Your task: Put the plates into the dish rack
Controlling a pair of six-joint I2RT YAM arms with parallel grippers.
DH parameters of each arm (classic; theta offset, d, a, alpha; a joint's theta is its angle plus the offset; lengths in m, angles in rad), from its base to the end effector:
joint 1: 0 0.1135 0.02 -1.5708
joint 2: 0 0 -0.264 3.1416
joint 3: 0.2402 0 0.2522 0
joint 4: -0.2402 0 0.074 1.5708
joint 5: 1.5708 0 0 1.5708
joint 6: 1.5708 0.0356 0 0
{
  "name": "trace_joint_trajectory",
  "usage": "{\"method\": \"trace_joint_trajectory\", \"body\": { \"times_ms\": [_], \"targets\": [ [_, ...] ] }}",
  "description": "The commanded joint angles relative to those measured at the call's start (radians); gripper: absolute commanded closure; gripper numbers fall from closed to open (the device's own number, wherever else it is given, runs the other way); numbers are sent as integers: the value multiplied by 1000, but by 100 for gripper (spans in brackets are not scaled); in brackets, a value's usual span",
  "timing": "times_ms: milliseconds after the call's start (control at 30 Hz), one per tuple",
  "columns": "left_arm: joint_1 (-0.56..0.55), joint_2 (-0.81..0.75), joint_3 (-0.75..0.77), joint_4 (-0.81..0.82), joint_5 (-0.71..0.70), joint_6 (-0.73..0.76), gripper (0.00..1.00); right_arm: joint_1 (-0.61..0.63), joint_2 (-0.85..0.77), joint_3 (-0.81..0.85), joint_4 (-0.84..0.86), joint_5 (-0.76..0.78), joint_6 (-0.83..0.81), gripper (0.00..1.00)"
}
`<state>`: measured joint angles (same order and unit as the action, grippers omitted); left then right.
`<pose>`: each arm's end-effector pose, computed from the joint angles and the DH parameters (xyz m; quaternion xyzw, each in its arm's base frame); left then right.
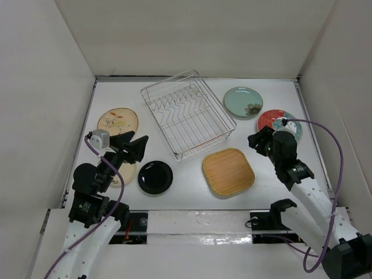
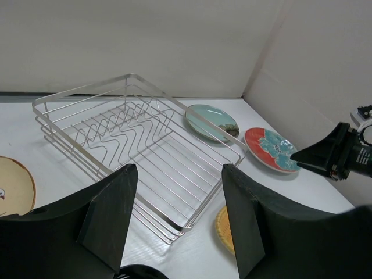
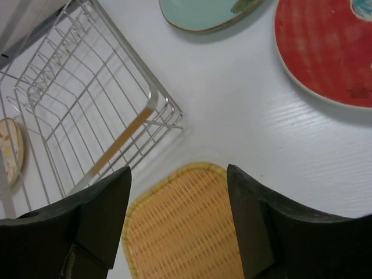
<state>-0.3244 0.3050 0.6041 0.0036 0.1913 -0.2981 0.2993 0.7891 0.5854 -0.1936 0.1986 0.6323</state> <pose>0.0818 -0.0347 0.3548 0.0847 0.5886 -0.2995 0.7461 0.1802 0.0483 0.2679 0.1915 0.8081 0.1737 0.5293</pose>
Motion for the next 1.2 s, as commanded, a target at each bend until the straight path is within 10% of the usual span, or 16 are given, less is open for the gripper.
{"method": "trace_joint_trajectory", "body": {
  "times_ms": [0, 133, 367, 433, 500, 600, 667, 800, 967, 1167],
  "targets": [
    [5, -18, 0, 49, 19, -6, 44, -49, -65, -35, -27, -44, 36, 45],
    [5, -26, -1, 44, 19, -3, 44, -121, -87, -59, 3, -74, 73, 100],
    [-5, -47, -3, 47, 33, 8, 52, -314, -18, -107, 66, -119, 125, 100],
    [-25, -50, -4, 42, 30, 11, 58, -394, 28, -120, 80, -105, 139, 87],
    [-37, -61, -3, 39, 22, 20, 64, -443, 59, -134, 112, -100, 138, 47],
    [-38, -70, -4, 36, 22, 20, 84, -540, 110, -170, 149, -105, 170, 19],
    [-38, -70, -3, 32, 19, 19, 100, -592, 136, -199, 180, -134, 211, 17],
    [-38, -72, 0, 21, -4, 17, 100, -666, 185, -258, 308, -130, 254, 16],
    [-38, -73, 2, 16, -12, 14, 68, -727, 327, -259, 405, -191, 293, 18],
    [-38, -69, 3, 15, -15, 19, 65, -753, 515, -214, 517, -284, 368, 24]
  ]
}}
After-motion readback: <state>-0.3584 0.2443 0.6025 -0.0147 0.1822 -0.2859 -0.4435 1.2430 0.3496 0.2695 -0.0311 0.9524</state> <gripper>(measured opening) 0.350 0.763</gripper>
